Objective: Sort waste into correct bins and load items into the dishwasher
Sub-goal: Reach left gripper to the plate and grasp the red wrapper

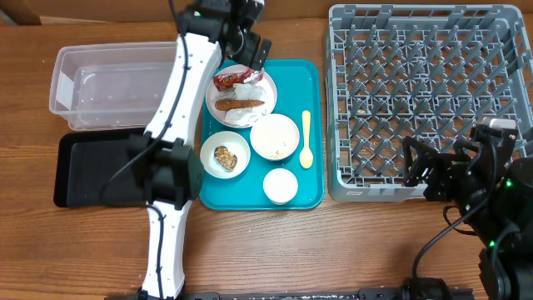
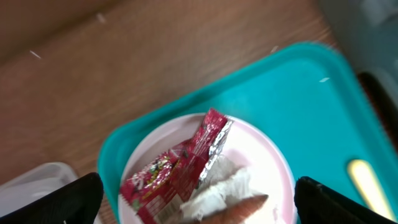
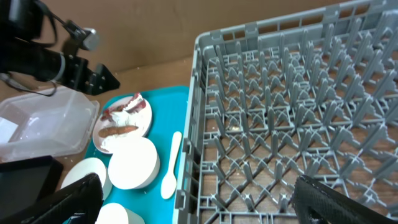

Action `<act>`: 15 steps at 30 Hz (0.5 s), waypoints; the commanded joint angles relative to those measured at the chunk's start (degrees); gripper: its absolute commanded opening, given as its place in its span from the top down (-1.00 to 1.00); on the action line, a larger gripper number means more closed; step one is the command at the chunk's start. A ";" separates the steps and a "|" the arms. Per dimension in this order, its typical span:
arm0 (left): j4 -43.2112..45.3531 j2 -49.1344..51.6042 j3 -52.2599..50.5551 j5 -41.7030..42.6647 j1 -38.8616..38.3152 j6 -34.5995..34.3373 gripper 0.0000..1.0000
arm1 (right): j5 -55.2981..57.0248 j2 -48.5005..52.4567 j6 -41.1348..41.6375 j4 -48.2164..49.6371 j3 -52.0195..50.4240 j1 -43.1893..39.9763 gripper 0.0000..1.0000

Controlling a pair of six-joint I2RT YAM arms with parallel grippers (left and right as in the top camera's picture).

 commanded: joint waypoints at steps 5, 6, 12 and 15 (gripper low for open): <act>0.35 7.28 1.14 -1.38 -0.44 -0.79 -1.00 | 0.46 2.93 -0.26 -1.33 -0.13 0.24 -1.00; 0.04 7.93 1.14 -1.31 -0.52 -0.81 -0.99 | 0.44 3.37 -0.26 -1.51 -0.13 0.24 -1.00; -3.56 11.26 1.14 -1.36 -1.16 -0.44 -0.80 | 0.42 6.25 -0.24 -1.95 -0.13 0.24 -1.00; -5.88 12.41 1.07 -1.36 -1.20 -0.39 -0.71 | 0.42 7.65 -0.24 -1.95 -0.13 0.24 -1.00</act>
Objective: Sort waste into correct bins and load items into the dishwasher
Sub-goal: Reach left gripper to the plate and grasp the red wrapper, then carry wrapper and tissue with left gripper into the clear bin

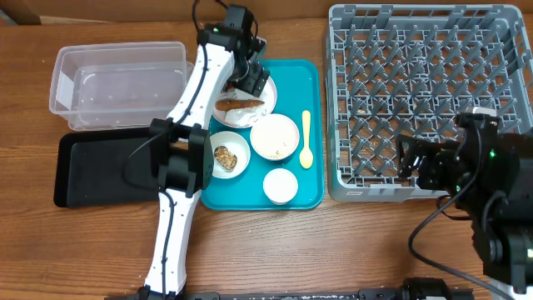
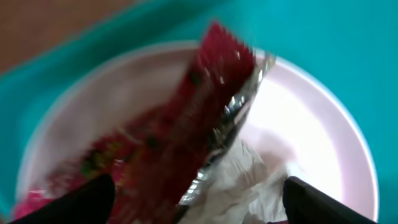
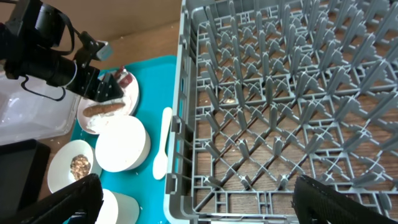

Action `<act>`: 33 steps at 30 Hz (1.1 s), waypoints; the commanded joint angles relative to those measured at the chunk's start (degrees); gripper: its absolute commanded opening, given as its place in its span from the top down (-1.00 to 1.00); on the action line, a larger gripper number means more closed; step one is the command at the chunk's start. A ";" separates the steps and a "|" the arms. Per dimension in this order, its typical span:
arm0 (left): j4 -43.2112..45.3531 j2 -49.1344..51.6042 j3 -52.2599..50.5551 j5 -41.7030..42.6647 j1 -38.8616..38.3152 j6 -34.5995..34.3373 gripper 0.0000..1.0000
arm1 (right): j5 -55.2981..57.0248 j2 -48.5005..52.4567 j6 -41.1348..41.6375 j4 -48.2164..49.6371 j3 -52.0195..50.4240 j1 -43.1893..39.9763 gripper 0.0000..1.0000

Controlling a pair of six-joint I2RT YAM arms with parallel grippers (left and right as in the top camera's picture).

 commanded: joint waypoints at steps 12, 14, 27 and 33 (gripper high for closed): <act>-1.46 4.26 1.03 -0.28 -0.59 -0.09 0.73 | 0.33 5.57 -0.22 -0.33 -0.09 0.22 -1.00; -1.66 4.22 1.14 -0.28 -0.63 -0.09 0.92 | 0.33 5.86 -0.22 -0.35 -0.09 0.22 -1.00; -3.61 -3.39 7.34 -0.31 -0.42 -4.85 0.92 | -1.01 5.90 -0.22 -0.39 -0.09 0.22 -1.00; -4.66 -8.79 9.22 -0.31 -0.42 -5.22 0.92 | -1.03 5.90 -0.24 -1.38 -0.09 0.22 -1.00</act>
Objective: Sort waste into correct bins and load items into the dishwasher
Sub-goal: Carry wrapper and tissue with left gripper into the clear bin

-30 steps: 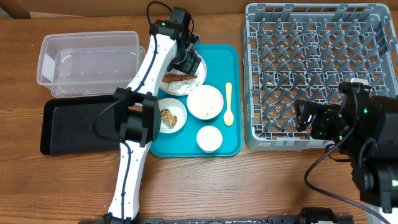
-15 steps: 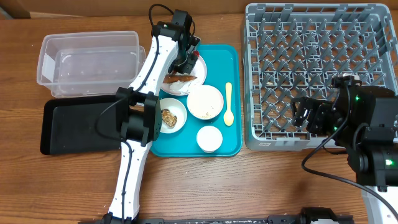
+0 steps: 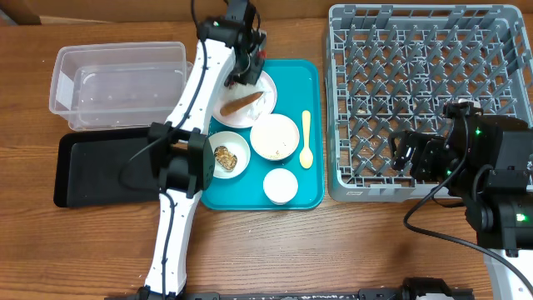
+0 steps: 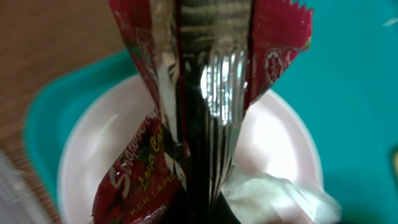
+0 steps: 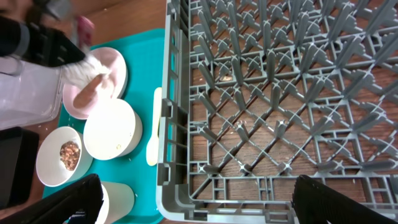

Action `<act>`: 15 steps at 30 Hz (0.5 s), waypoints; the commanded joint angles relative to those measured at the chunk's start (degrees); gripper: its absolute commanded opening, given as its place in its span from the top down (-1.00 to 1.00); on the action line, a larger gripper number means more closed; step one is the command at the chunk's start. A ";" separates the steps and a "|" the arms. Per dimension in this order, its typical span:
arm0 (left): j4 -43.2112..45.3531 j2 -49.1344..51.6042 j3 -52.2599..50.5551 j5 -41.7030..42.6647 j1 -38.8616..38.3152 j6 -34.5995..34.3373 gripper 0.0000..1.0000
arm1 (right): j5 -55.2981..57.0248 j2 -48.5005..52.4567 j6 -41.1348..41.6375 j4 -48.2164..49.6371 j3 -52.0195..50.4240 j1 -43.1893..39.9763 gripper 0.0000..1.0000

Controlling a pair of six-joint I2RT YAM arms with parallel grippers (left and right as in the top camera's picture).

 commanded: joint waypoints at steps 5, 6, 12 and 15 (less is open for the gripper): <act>-1.81 -10.49 2.58 -0.17 0.00 -1.18 0.92 | -1.09 -0.26 -0.24 -1.40 -0.09 0.24 -0.99; -2.16 -11.06 2.58 -0.22 0.02 -1.18 0.92 | -1.09 -0.26 -0.24 -1.46 -0.09 0.24 -0.99; -7.04 -16.46 2.58 -4.72 2.99 -5.66 0.92 | -1.11 -0.26 -0.24 -1.62 -0.07 0.24 -0.99; -8.87 -18.25 2.58 -5.01 7.08 -7.87 0.92 | -1.11 -0.26 -0.24 -1.44 -0.07 0.24 -0.99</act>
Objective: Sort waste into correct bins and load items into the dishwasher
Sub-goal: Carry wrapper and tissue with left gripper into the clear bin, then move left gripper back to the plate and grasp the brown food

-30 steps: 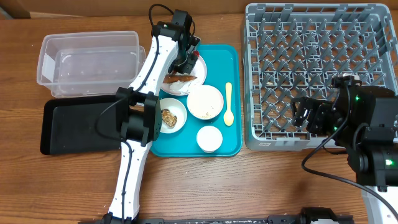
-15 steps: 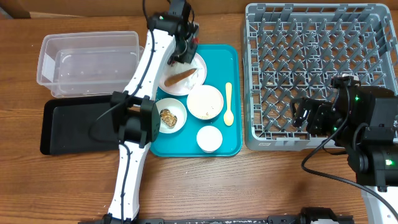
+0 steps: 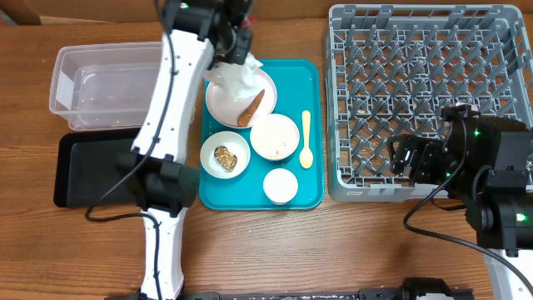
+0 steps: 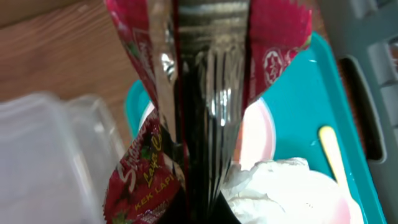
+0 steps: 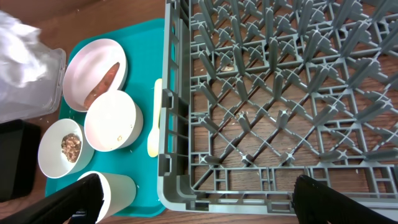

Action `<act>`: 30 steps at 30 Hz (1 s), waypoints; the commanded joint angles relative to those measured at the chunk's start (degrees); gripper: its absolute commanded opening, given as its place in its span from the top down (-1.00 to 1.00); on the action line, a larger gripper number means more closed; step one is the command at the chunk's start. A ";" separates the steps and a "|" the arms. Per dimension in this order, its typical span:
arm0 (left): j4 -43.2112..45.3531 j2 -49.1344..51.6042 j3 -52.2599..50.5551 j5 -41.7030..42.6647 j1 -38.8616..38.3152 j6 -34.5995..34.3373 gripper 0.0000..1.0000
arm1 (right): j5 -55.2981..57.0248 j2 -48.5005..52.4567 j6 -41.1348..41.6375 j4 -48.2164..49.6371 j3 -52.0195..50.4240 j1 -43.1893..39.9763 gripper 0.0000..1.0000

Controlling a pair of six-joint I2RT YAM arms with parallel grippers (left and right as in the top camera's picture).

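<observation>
My left gripper (image 4: 200, 214) is shut on a red foil snack wrapper (image 4: 208, 87), held up above the teal tray (image 3: 312, 75). A crumpled white tissue (image 3: 237, 77) hangs with it over the pink plate (image 3: 226, 107), where an orange-brown food piece (image 3: 252, 107) lies. On the tray also stand a bowl with food scraps (image 3: 225, 156), an empty bowl (image 3: 275, 136), a white cup (image 3: 280, 185) and a yellow spoon (image 3: 306, 137). My right gripper (image 5: 199, 211) is open over the front edge of the grey dish rack (image 3: 429, 100).
A clear plastic bin (image 3: 117, 83) stands left of the tray, and a black bin (image 3: 96, 171) lies in front of it. The left arm (image 3: 171, 108) stretches over both bins. The rack (image 5: 280, 93) holds nothing but crumbs.
My left gripper has risen and shifted left toward the clear bin with the wrapper. The tissue has come up off the plate with it, and the food piece lies turned.
My left gripper was open above the plate with wrapper, tissue and food on it. Then it was down at the wrapper, then shut on it just above the plate, and now holds it higher and further left. My right gripper has shifted along the rack's front, staying open.
</observation>
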 commanded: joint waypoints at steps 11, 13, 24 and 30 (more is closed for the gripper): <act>0.94 3.76 0.92 -0.31 18.91 -8.52 0.92 | -0.48 -0.26 -0.22 0.04 -0.09 0.22 -0.99; 1.79 5.86 0.92 -0.31 19.58 -8.52 0.82 | -0.48 -0.26 -0.22 -0.04 -0.09 0.22 -0.99; 2.97 5.18 3.39 2.03 19.10 -6.80 -1.00 | -0.46 -0.26 -0.24 -0.59 -0.07 0.22 -1.00; -1.01 -2.14 5.46 12.35 16.13 -0.04 -1.00 | -0.46 -0.26 -0.24 -0.61 -0.09 0.22 -1.00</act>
